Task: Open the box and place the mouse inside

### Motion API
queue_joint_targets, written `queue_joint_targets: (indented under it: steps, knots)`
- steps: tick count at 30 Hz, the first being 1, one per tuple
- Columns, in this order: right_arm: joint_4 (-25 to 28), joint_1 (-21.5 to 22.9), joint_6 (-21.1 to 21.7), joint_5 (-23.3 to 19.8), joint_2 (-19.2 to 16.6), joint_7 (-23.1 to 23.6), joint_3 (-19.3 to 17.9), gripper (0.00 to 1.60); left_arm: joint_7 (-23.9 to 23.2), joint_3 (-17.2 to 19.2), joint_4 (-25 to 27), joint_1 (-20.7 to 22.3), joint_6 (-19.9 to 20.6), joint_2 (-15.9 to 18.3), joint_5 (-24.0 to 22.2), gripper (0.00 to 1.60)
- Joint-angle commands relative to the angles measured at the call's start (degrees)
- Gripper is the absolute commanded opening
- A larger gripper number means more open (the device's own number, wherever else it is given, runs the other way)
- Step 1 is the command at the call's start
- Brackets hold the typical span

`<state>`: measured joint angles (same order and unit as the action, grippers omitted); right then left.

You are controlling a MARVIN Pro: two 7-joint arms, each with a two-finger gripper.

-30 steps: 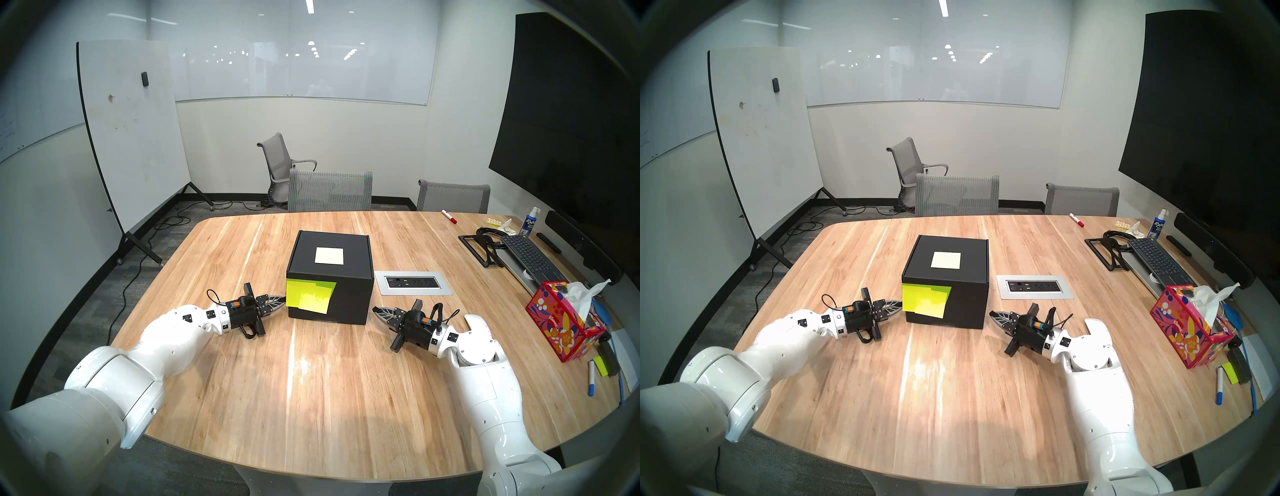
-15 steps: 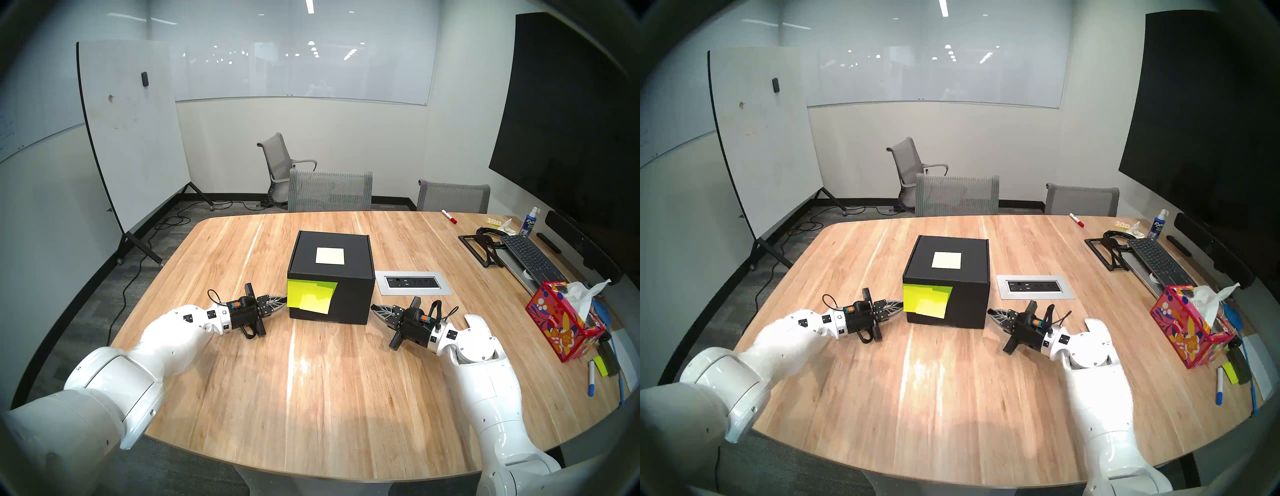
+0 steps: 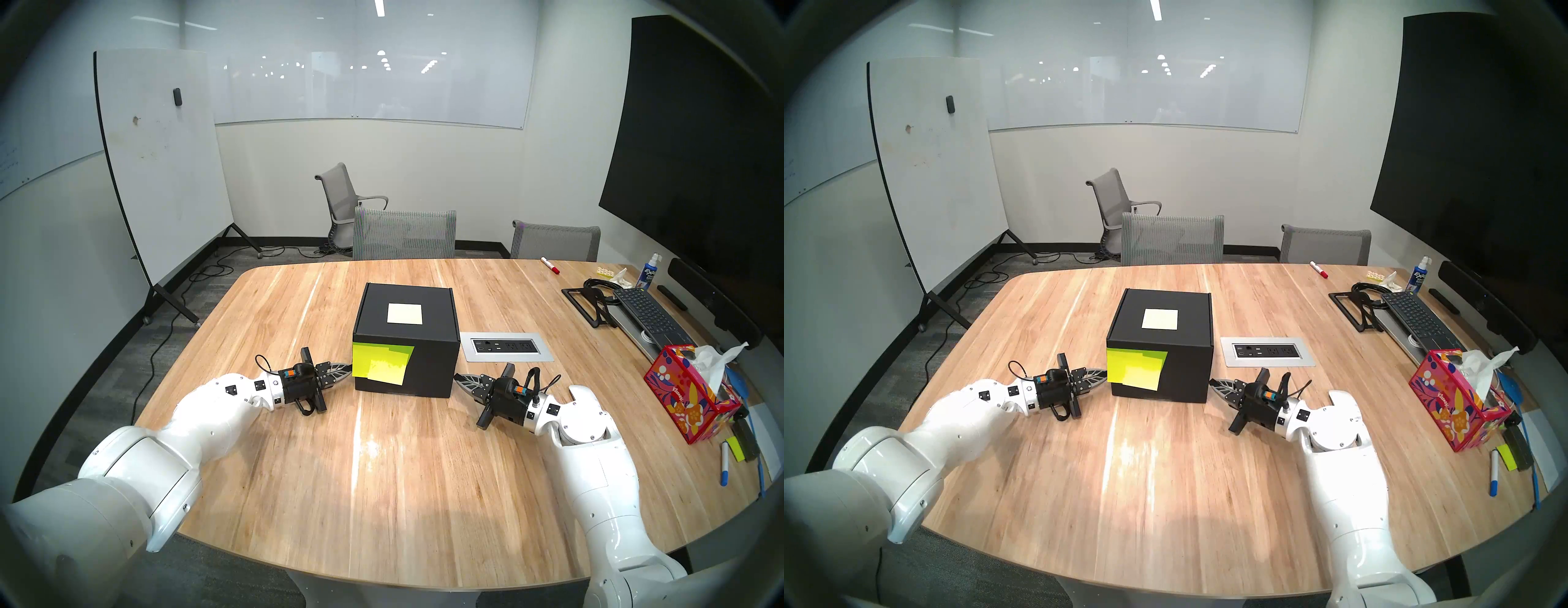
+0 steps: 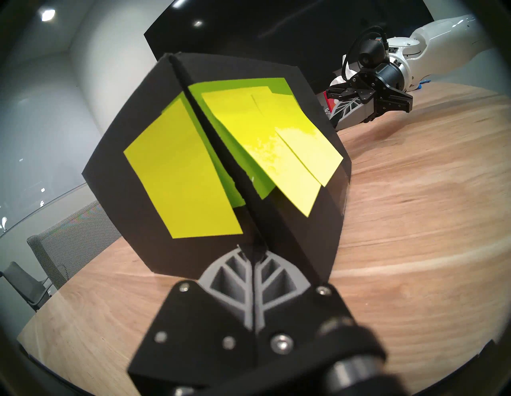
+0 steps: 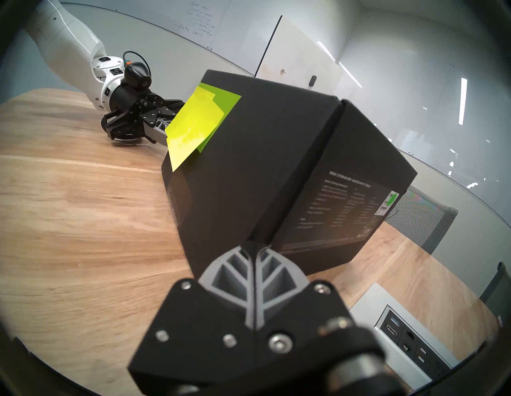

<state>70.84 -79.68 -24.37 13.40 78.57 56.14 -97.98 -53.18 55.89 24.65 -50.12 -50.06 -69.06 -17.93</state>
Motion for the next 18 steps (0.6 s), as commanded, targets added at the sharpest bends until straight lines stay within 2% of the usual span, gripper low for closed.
queue_joint_targets:
  steps: [1,18]
  knots:
    - [1.74,-0.15,-0.18,-0.3,0.07,0.03,-0.15,0.0,0.0,-0.09,2.38,-1.49,0.25,-0.26,-0.27,0.0]
    - [6.03,-2.31,0.4,-0.68,0.31,1.19,-0.99,0.0,-0.07,0.54,13.11,-5.75,2.34,3.6,-2.05,0.0]
